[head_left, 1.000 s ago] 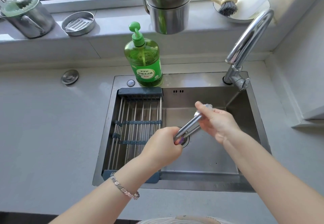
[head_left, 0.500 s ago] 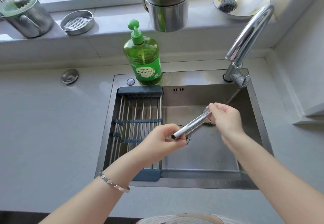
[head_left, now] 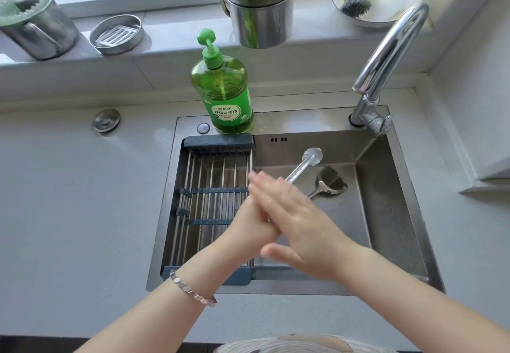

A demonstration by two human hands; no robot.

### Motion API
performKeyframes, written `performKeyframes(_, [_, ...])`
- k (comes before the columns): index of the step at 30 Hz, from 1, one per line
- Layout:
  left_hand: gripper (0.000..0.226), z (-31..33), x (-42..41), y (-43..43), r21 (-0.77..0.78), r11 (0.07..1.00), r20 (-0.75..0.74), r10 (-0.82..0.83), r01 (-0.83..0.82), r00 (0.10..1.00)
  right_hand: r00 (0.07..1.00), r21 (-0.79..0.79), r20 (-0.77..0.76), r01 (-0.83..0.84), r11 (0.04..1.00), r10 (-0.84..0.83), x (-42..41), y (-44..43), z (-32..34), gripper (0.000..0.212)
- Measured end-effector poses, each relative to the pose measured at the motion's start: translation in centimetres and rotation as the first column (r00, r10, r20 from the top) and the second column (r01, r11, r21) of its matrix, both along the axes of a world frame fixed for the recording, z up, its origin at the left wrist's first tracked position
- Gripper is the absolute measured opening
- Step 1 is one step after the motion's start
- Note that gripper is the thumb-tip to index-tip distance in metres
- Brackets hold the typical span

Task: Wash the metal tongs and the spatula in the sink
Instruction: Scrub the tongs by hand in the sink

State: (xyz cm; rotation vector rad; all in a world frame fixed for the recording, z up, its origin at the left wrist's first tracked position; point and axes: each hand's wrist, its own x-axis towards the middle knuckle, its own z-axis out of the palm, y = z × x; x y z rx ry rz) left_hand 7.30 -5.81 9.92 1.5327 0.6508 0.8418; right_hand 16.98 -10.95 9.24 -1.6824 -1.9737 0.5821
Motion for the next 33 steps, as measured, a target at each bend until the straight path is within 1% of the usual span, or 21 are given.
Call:
performKeyframes(1, [0.033,-0.7,0.6,0.5,-0.183,0.965,-0.206,-0.224,0.187,0.953,0.997,-0.026,-0.041,0.060,0.998,-0.061,0.5,0.2,0.0,0.091])
performKeyframes(2, [0.024,-1.1,0.0,1.9,-0.250,0.955,-0.313,-0.237,0.161,0.920,0.993,-0.047,-0.060,0.097,0.994,-0.099,0.8,0.3,0.1,0.092])
performKeyframes(4, [0.014,-1.2,-1.3,2.8,-0.194,0.972,-0.374,-0.198,0.132,0.906,0.998,-0.015,-0.012,0.064,0.998,-0.064,0.3,0.3,0.0,0.093])
performKeyframes(5, [0.017,-1.0,-0.6,2.3,-0.157,0.982,-0.415,-0.162,0.105,0.895,0.999,0.014,0.031,0.007,1.000,-0.007,-0.1,0.1,-0.5,0.092])
performKeyframes(6, [0.017,-0.6,-0.5,1.9,-0.160,0.980,-0.411,-0.174,0.117,0.895,0.998,0.026,0.054,-0.032,0.999,0.031,-0.1,0.0,-0.7,0.092])
performKeyframes(7, [0.014,-0.7,-0.2,1.5,-0.245,0.964,-0.379,-0.194,0.105,0.905,0.998,0.040,0.050,-0.031,0.999,0.029,0.3,0.2,-0.8,0.093])
performKeyframes(8, [0.009,-0.8,-0.3,1.5,-0.330,0.938,-0.308,-0.214,0.107,0.927,0.999,0.033,0.021,0.024,0.999,-0.025,1.0,0.4,-1.0,0.096])
performKeyframes(10, [0.013,-0.8,-0.6,2.1,-0.474,0.873,-0.185,-0.231,0.120,0.955,0.978,-0.043,-0.048,0.200,0.979,-0.202,2.7,0.7,-1.3,0.107])
performKeyframes(11, [0.015,-0.6,-0.5,2.2,-0.564,0.814,-0.118,-0.246,0.139,0.962,0.969,-0.071,-0.058,0.235,0.969,-0.239,3.0,0.6,-1.2,0.111])
performKeyframes(13, [0.016,0.3,0.0,1.9,-0.737,0.661,0.029,-0.181,0.144,0.983,0.985,-0.035,-0.062,0.161,0.986,-0.163,2.2,0.4,-0.8,0.108])
performKeyframes(15, [0.029,0.8,0.5,2.0,-0.829,0.555,0.041,-0.062,0.068,0.997,0.999,0.020,-0.017,0.046,0.999,-0.046,1.3,0.0,-0.7,0.101])
performKeyframes(17, [0.044,0.3,0.8,2.1,-0.877,0.480,0.020,0.006,0.014,1.000,0.997,0.025,-0.001,0.079,0.997,-0.079,2.1,0.1,-1.0,0.101])
performKeyframes(19, [0.048,0.4,1.1,2.4,-0.914,0.404,-0.013,0.020,-0.019,1.000,0.972,-0.047,-0.032,0.232,0.972,-0.233,3.5,0.1,-1.4,0.107])
performKeyframes(20, [0.048,0.3,1.2,2.5,-0.933,0.360,-0.010,0.024,-0.018,1.000,0.963,-0.071,-0.023,0.268,0.961,-0.270,3.6,0.1,-1.4,0.110])
performKeyframes(21, [0.049,0.1,1.3,2.6,-0.950,0.313,0.025,0.046,0.009,0.999,0.965,-0.064,-0.005,0.260,0.964,-0.260,3.2,0.2,-1.2,0.109])
performKeyframes(23, [0.051,0.0,1.3,2.8,-0.969,0.239,0.084,0.054,0.069,0.995,0.989,0.006,0.030,0.144,0.990,-0.144,1.6,0.0,-1.4,0.104])
performKeyframes(25, [0.048,-0.1,1.1,2.8,-0.975,0.207,0.092,0.034,0.083,0.995,0.998,0.020,0.046,0.051,0.999,-0.052,1.3,-0.1,-1.5,0.100])
performKeyframes(26, [0.041,0.0,0.9,2.9,-0.977,0.197,0.095,0.036,0.086,0.995,0.998,0.021,0.042,0.046,0.999,-0.047,1.9,0.0,-1.5,0.098])
performKeyframes(29, [0.032,0.4,0.7,2.9,-0.980,0.162,0.125,0.034,0.118,0.992,0.984,-0.033,-0.003,0.177,0.984,-0.177,4.1,0.3,-1.1,0.100])
performKeyframes(30, [0.031,0.4,0.7,2.9,-0.979,0.158,0.133,0.034,0.126,0.991,0.986,-0.025,-0.003,0.165,0.986,-0.165,4.0,0.4,-0.8,0.100])
performKeyframes(33, [0.021,0.3,0.9,2.5,-0.973,0.166,0.164,0.014,0.160,0.986,0.999,0.067,0.026,-0.026,0.997,0.024,1.8,0.0,-0.3,0.092])
